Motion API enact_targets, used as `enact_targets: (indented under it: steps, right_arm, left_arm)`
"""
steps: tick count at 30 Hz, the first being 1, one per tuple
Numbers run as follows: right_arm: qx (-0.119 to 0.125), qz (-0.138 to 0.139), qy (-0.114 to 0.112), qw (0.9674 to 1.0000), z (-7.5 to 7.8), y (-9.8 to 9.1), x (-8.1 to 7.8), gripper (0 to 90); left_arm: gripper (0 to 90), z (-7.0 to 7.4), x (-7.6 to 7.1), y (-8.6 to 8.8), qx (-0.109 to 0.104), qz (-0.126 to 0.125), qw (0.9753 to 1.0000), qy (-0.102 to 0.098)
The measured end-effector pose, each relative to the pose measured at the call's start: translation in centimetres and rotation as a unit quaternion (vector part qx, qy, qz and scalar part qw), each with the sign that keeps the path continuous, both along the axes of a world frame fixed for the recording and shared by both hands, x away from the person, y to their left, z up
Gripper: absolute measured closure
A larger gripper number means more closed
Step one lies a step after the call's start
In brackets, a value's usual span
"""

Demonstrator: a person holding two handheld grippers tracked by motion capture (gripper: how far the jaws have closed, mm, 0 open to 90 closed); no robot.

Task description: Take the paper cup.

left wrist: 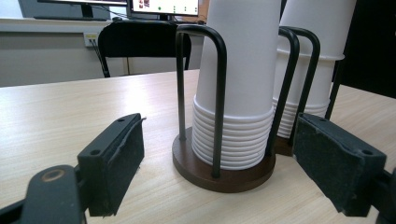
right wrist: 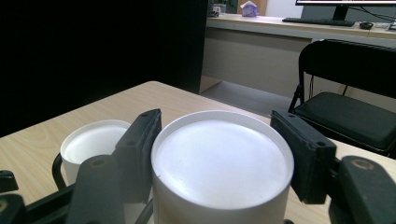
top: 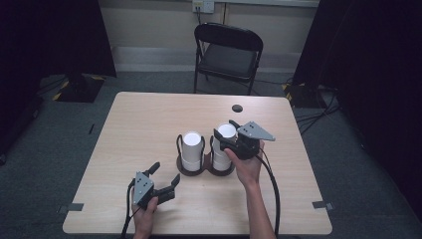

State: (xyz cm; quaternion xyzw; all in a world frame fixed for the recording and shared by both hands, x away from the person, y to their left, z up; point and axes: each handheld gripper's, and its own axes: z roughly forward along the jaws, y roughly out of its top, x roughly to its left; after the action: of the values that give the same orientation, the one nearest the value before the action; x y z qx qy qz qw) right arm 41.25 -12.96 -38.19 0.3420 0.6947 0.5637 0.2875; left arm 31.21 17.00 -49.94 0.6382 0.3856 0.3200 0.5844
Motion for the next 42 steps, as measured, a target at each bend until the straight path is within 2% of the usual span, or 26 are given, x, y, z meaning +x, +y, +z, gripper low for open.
enact_targets:
  steps: [3,6,8,16,22,28,30,34,38,42]
  right_arm:
    - [0.004,0.0,0.0,1.0,0.2,-0.2,0.0,35.6]
    - [-0.005,0.006,0.004,1.0,0.4,-0.2,0.0,35.6]
    - [0.0,0.009,0.004,0.9999,0.6,-0.2,-0.1,35.6]
    - [0.007,0.012,0.0,0.9999,1.6,-0.2,0.0,35.7]
    - [0.01,0.012,0.006,0.9999,2.1,-0.4,0.1,35.6]
    - [0.023,0.015,0.005,0.9996,2.6,-0.8,0.0,35.6]
    - [0.024,0.016,0.003,0.9996,2.9,-0.9,0.0,35.6]
    - [0.03,0.017,-0.002,0.9994,3.6,-1.1,-0.1,35.6]
    - [0.045,0.009,-0.005,0.999,4.2,-2.0,-0.3,35.7]
    - [0.051,0.002,-0.003,0.9987,4.4,-2.9,-0.5,35.7]
  left_arm:
    - [16.5,0.0,0.0,-0.1,0.003,-0.001,1.0,0.0]
    - [16.5,0.0,0.0,-0.2,0.01,-0.006,0.9999,0.0]
    - [16.2,0.0,0.0,-0.2,0.014,-0.005,0.9999,0.0]
    - [15.8,0.0,0.0,-0.1,0.006,-0.003,1.0,-0.001]
    - [15.7,0.0,0.0,-0.2,0.008,-0.005,1.0,0.0]
    - [15.7,0.0,0.1,-0.1,0.003,-0.011,0.9999,0.006]
    - [15.7,0.1,0.2,-0.1,0.008,-0.017,0.9998,0.006]
    - [15.7,0.1,0.2,-0.1,0.01,-0.009,0.9999,0.008]
    - [16.6,0.0,0.1,0.0,0.002,-0.004,1.0,0.007]
    - [16.5,0.1,0.2,-0.1,0.009,-0.012,0.9998,0.01]
